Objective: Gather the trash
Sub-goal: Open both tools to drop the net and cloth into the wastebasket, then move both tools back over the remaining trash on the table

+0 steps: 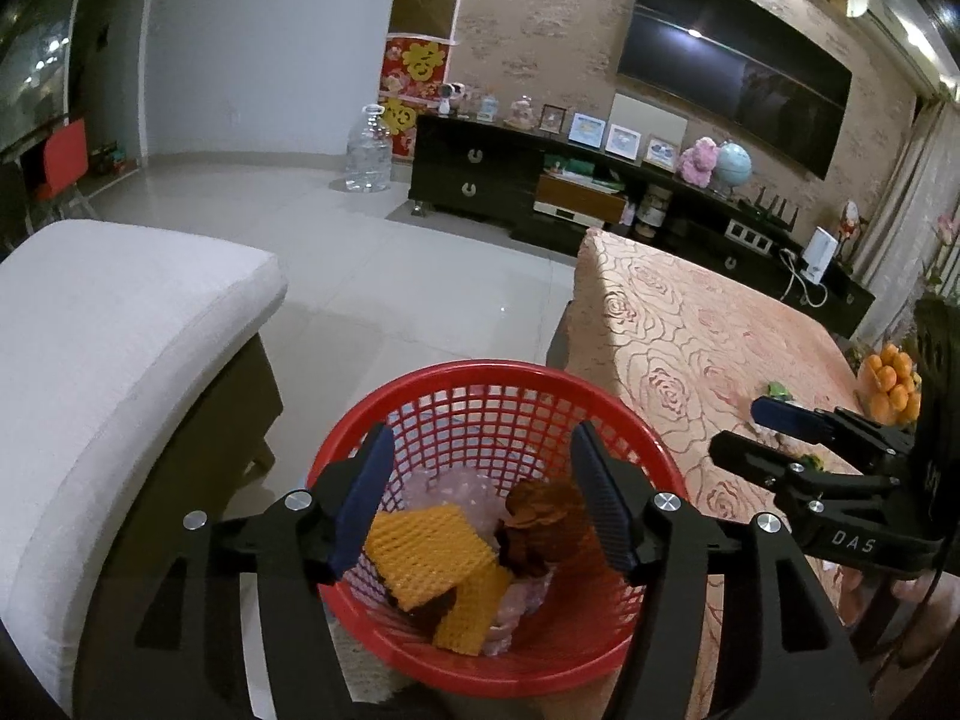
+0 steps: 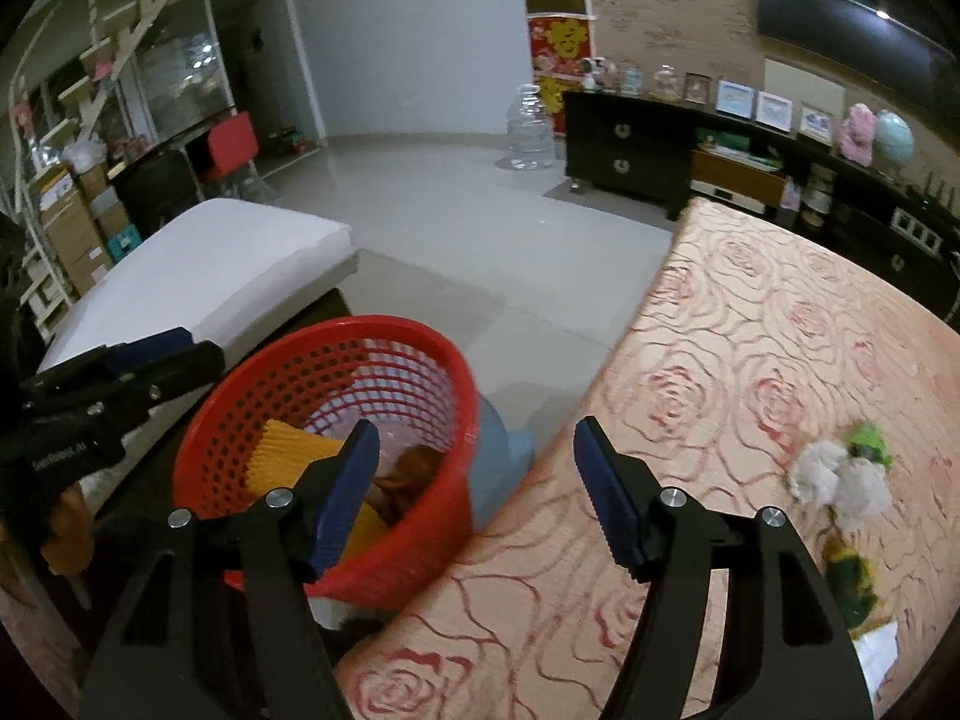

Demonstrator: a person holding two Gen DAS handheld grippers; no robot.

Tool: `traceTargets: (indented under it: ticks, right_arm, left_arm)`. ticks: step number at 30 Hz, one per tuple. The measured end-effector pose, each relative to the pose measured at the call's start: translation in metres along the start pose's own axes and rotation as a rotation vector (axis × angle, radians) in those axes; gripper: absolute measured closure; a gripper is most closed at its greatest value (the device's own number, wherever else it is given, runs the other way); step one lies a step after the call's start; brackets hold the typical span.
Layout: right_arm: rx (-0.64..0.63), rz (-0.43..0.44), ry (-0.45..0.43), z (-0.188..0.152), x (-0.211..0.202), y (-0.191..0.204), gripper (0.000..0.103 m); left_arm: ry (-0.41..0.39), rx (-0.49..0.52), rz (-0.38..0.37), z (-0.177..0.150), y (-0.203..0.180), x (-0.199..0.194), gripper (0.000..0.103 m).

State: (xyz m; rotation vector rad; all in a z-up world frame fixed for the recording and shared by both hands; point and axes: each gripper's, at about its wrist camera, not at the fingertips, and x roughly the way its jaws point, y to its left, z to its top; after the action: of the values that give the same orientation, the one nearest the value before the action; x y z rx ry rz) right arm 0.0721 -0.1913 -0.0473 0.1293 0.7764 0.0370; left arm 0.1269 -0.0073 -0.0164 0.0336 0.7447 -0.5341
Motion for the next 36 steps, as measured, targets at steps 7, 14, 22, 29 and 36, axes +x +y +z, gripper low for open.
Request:
traceTargets:
  ticks: [7,14,22,29,36]
  right_arm:
    - [0.074,-0.094,0.001,-0.029,-0.022,-0.046,0.035]
    - [0.192,-0.227,0.011,-0.067,-0.052,-0.114,0.033]
    - [0.287,-0.35,0.018,-0.101,-0.077,-0.169,0.033]
    - [0.286,-0.376,0.051,-0.103,-0.069,-0.192,0.033]
    - [0.244,-0.338,0.111,-0.093,-0.038,-0.199,0.033]
  left_arm:
    - [0.01,0.049,-0.039,-0.003,-0.026,0.006,0.039]
    - [0.036,0.099,-0.09,-0.006,-0.062,0.019,0.038]
    - [0.065,0.158,-0.138,-0.012,-0.101,0.032,0.037]
    - [0.091,0.19,-0.155,-0.019,-0.12,0.04,0.037]
    - [0.104,0.205,-0.156,-0.022,-0.129,0.044,0.037]
